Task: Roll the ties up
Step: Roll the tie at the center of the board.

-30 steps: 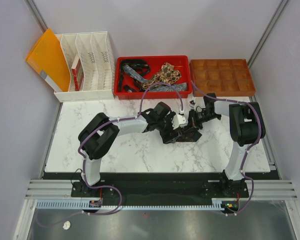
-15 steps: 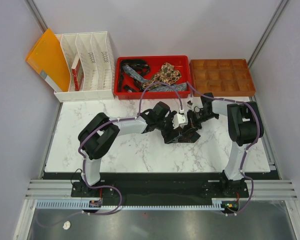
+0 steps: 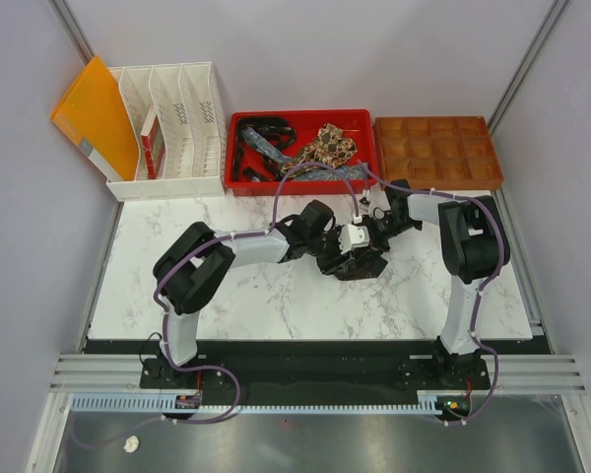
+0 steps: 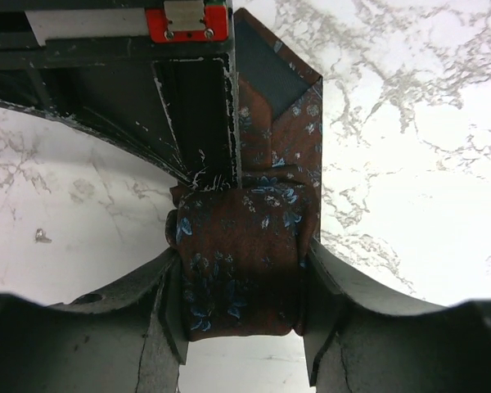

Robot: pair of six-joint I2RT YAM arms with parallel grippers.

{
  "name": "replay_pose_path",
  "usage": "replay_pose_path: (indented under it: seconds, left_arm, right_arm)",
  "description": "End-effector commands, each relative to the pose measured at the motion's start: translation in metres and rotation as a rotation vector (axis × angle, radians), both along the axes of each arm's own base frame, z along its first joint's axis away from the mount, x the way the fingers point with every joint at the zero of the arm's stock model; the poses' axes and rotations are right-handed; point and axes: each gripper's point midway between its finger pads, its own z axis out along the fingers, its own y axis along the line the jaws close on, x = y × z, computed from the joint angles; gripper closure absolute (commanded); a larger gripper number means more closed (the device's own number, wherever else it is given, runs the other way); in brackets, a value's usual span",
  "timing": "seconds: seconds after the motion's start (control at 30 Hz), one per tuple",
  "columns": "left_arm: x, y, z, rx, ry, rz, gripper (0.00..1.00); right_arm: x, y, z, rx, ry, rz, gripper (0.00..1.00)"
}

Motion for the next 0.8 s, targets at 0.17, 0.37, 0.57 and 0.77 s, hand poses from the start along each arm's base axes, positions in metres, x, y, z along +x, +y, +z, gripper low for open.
replay_pose_path:
  seconds: [0.17, 0.37, 0.57, 0.77]
  left_arm:
    - [-0.009, 0.030, -0.049, 0.260, 0.069, 0.089, 0.65]
    - [-0.011, 0.031, -0.054, 0.281, 0.099, 0.100, 0.67]
    - [-0.010, 0.029, -0.052, 0.280, 0.097, 0.088, 0.67]
    - [-0.009, 0.029, -0.051, 0.280, 0.093, 0.087, 0.64]
  right_arm:
    - [0.031, -0.002, 0.038, 0.054, -0.118, -0.085, 0.56]
    - [0.016, -0.007, 0.066, 0.112, -0.099, -0.104, 0.53]
    - [0.003, 0.003, 0.067, 0.145, -0.070, -0.092, 0.53]
    - [-0.008, 0.008, 0.050, 0.097, -0.049, -0.061, 0.53]
